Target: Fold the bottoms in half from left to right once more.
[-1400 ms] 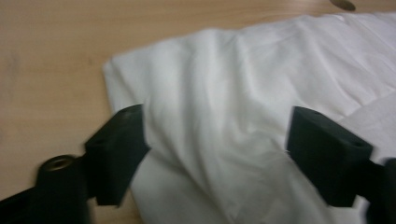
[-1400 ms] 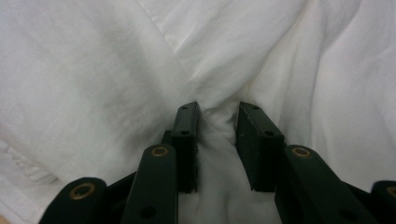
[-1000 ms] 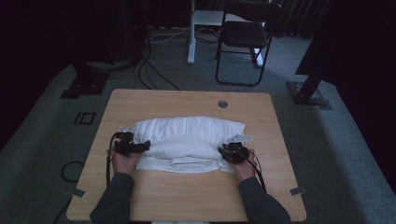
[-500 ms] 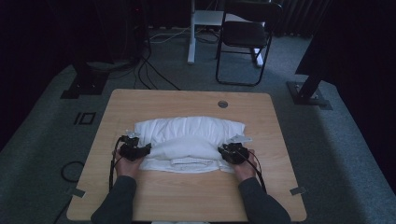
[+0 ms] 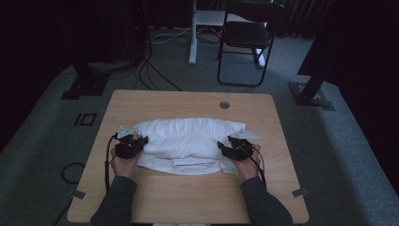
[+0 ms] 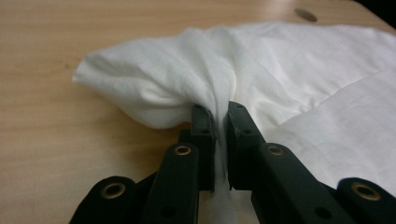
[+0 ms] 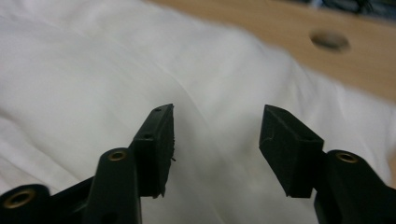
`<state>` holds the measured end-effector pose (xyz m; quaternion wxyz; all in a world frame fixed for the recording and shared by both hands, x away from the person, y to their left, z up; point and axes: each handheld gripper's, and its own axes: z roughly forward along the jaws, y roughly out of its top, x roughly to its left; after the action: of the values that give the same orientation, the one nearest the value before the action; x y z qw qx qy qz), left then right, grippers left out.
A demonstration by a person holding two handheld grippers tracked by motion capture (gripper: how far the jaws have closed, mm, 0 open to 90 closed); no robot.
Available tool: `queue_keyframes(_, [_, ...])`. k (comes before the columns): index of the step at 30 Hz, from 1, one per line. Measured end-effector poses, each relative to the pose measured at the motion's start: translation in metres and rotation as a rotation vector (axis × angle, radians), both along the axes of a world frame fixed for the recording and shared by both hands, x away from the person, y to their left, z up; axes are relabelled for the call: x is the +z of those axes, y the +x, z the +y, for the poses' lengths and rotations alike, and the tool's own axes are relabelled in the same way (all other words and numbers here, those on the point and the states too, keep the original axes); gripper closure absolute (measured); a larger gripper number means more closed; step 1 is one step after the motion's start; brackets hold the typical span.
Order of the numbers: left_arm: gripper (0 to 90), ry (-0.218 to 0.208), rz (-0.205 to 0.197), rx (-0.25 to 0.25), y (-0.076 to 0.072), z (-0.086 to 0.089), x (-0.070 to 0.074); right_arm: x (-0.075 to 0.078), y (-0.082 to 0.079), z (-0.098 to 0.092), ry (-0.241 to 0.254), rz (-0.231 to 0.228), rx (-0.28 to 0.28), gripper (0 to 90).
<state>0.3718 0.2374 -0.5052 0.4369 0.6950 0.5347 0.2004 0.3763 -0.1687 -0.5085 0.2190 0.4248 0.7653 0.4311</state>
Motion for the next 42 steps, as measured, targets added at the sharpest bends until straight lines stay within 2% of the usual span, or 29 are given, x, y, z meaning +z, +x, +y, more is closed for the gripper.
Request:
queue_keyframes(1, [83.7,0.0,0.0,0.0,0.0,0.0,0.0,0.0,0.0,0.0,0.0,0.0,0.0,43.7])
queue_keyframes(2, [83.7,-0.009,-0.02,-0.005,0.0,-0.002,0.007,0.012,0.001,0.014,-0.006,-0.024,0.04,41.6])
queue_keyframes(3, [83.7,-0.009,-0.02,-0.005,0.0,-0.002,0.007,0.012,0.001,0.014,-0.006,-0.024,0.04,41.6])
queue_keyframes(4, [83.7,-0.019,-0.039,-0.012,0.001,-0.004,0.015,0.017,0.006,0.032,-0.027,-0.033,0.078,40.7])
queue_keyframes(5, [83.7,-0.019,-0.039,-0.012,0.001,-0.004,0.015,0.017,0.006,0.032,-0.027,-0.033,0.078,40.7])
queue_keyframes(6, [83.7,-0.029,-0.061,-0.017,0.001,-0.006,0.023,0.016,0.013,0.049,-0.053,-0.032,0.103,40.4])
queue_keyframes(7, [83.7,-0.029,-0.061,-0.017,0.001,-0.006,0.023,0.016,0.013,0.049,-0.053,-0.032,0.103,40.4])
queue_keyframes(8, [83.7,-0.034,-0.083,-0.023,0.002,-0.008,0.032,0.007,0.022,0.062,-0.057,0.008,0.115,40.4])
queue_keyframes(9, [83.8,-0.034,-0.083,-0.023,0.002,-0.008,0.032,0.007,0.022,0.062,-0.057,0.008,0.115,40.4])
queue_keyframes(10, [83.8,-0.051,-0.1,-0.035,0.003,-0.009,0.04,-0.007,0.028,0.072,-0.076,0.068,0.138,40.4])
queue_keyframes(11, [83.9,-0.051,-0.1,-0.035,0.003,-0.009,0.04,-0.007,0.028,0.072,-0.076,0.068,0.138,40.4])
queue_keyframes(12, [83.9,-0.066,-0.118,-0.048,0.003,-0.011,0.048,-0.023,0.03,0.082,-0.119,0.111,0.157,40.3])
queue_keyframes(13, [84.0,-0.066,-0.118,-0.048,0.003,-0.011,0.048,-0.023,0.03,0.082,-0.119,0.111,0.157,40.3])
queue_keyframes(14, [84.2,-0.079,-0.127,-0.057,0.003,-0.013,0.053,-0.035,0.03,0.088,-0.126,0.116,0.171,40.3])
queue_keyframes(16, [84.3,-0.07,-0.146,-0.073,0.002,-0.017,0.06,-0.037,0.029,0.09,-0.124,0.114,0.169,40.4])
queue_keyframes(18, [84.7,-0.079,-0.173,-0.103,0.004,-0.027,0.073,-0.037,0.027,0.098,-0.159,0.103,0.158,40.6])
queue_keyframes(21, [85.8,-0.08,-0.188,-0.122,0.005,-0.036,0.081,-0.038,0.026,0.107,-0.178,0.098,0.141,40.9])
queue_keyframes(23, [86.4,-0.08,-0.207,-0.146,0.007,-0.045,0.088,-0.039,0.025,0.11,-0.178,0.093,0.134,41.1])
queue_keyframes(24, [87.4,-0.078,-0.221,-0.175,0.008,-0.055,0.093,-0.04,0.023,0.116,-0.174,0.084,0.124,41.1])
queue_keyframes(27, [87.8,-0.064,-0.219,-0.201,0.011,-0.063,0.096,-0.04,0.023,0.122,-0.167,0.081,0.129,41.2])
queue_keyframes(29, [88.0,-0.076,-0.201,-0.235,0.015,-0.07,0.093,-0.041,0.023,0.125,-0.161,0.08,0.132,41.2])
queue_keyframes(31, [88.1,-0.088,-0.196,-0.242,0.016,-0.071,0.093,-0.041,0.023,0.126,-0.158,0.08,0.132,41.2])
queue_keyframes(33, [88.2,-0.111,-0.198,-0.269,0.016,-0.078,0.095,-0.041,0.023,0.124,-0.139,0.083,0.134,41.2])
queue_keyframes(35, [88.2,-0.114,-0.203,-0.286,0.016,-0.082,0.096,-0.041,0.024,0.125,-0.134,0.087,0.135,41.4])
queue_keyframes(36, [88.2,-0.108,-0.208,-0.321,0.016,-0.092,0.097,-0.042,0.024,0.131,-0.123,0.085,0.141,41.9])
queue_keyframes(39, [88.1,-0.093,-0.204,-0.34,0.017,-0.102,0.097,-0.042,0.024,0.14,-0.113,0.084,0.17,42.0])
queue_keyframes(40, [88.1,-0.078,-0.204,-0.342,0.018,-0.105,0.097,-0.042,0.024,0.148,-0.075,0.096,0.234,41.9])
queue_keyframes(42, [88.1,-0.07,-0.196,-0.345,0.018,-0.105,0.094,-0.039,0.024,0.146,-0.047,0.12,0.272,40.9])
